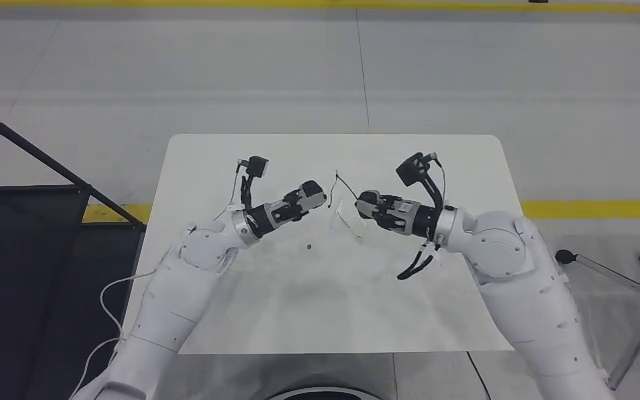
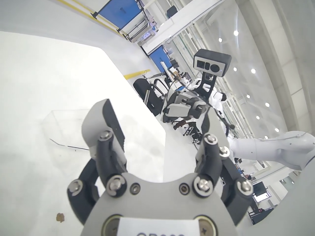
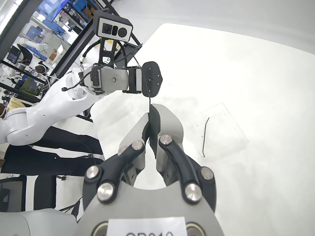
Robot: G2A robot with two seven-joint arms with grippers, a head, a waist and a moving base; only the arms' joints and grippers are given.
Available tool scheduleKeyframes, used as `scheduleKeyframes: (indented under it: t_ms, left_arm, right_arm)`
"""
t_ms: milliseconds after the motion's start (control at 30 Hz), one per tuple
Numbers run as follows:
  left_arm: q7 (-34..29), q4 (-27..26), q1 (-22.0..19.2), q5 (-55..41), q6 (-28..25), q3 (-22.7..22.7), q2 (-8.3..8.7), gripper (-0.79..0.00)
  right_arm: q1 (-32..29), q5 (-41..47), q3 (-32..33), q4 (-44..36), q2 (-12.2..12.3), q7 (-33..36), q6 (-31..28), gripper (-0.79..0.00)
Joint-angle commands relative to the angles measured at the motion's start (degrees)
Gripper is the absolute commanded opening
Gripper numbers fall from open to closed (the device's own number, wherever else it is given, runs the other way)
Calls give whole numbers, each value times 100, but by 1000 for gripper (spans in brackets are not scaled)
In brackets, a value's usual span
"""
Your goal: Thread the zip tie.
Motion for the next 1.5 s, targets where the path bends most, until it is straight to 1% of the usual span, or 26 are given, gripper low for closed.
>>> scheduleKeyframes:
  t_ms: [0,67,133,200,300,333,367,700,767,833,1033,1100,1167,1200,1333,1467]
  left_arm:
    - [-64,8,32,-179,10,-98,28,0]
    - [-79,29,64,-353,90,-204,54,0]
    - [-52,28,93,-614,313,-288,69,0]
    - [-137,18,99,-839,465,-300,74,0]
    - [-501,15,66,-1472,870,-248,66,0]
    - [-708,77,27,-1683,1147,-225,68,0]
    - [-768,144,-27,-1687,1338,-239,77,0]
    - [-747,129,-12,-1697,1358,-234,76,0]
    - [-724,-48,70,-1907,1527,-185,60,0]
    - [-858,-172,114,-2225,1692,-152,49,0]
    - [-1125,-257,95,-2587,1826,-19,16,-9]
    - [-1140,-254,72,-2564,1791,37,4,-92]
    - [-1180,-260,58,-2575,1723,94,-11,-348]
    - [-1197,-251,51,-2561,1685,115,-15,-394]
    - [-1204,-210,25,-2553,1645,165,-29,-428]
    - [-1200,-149,12,-2557,1636,173,-35,-434]
  right_arm:
    - [21,307,73,128,18,131,-273,-785]
    - [79,615,116,264,38,345,-578,-785]
    - [164,999,116,431,57,639,-955,-785]
    - [243,1260,98,552,68,846,-1176,-785]
    - [375,1738,23,754,78,1149,-1525,-785]
    - [425,1859,-14,804,82,1268,-1644,-785]
    - [478,1929,-40,833,88,1375,-1764,-785]
    - [503,1907,-42,855,94,1403,-1769,-785]
    - [411,1865,-84,739,90,1220,-1716,-785]
    - [362,1925,-146,764,91,1173,-1728,-785]
    - [560,2293,-446,1082,74,1501,-1672,-785]
    - [641,2406,-548,1196,67,1558,-1614,-785]
    - [717,2564,-643,1300,61,1636,-1536,-785]
    - [753,2649,-685,1350,59,1678,-1494,-785]
    - [870,2933,-816,1514,60,1771,-1401,-785]
    - [942,2975,-859,1618,83,1764,-1409,-785]
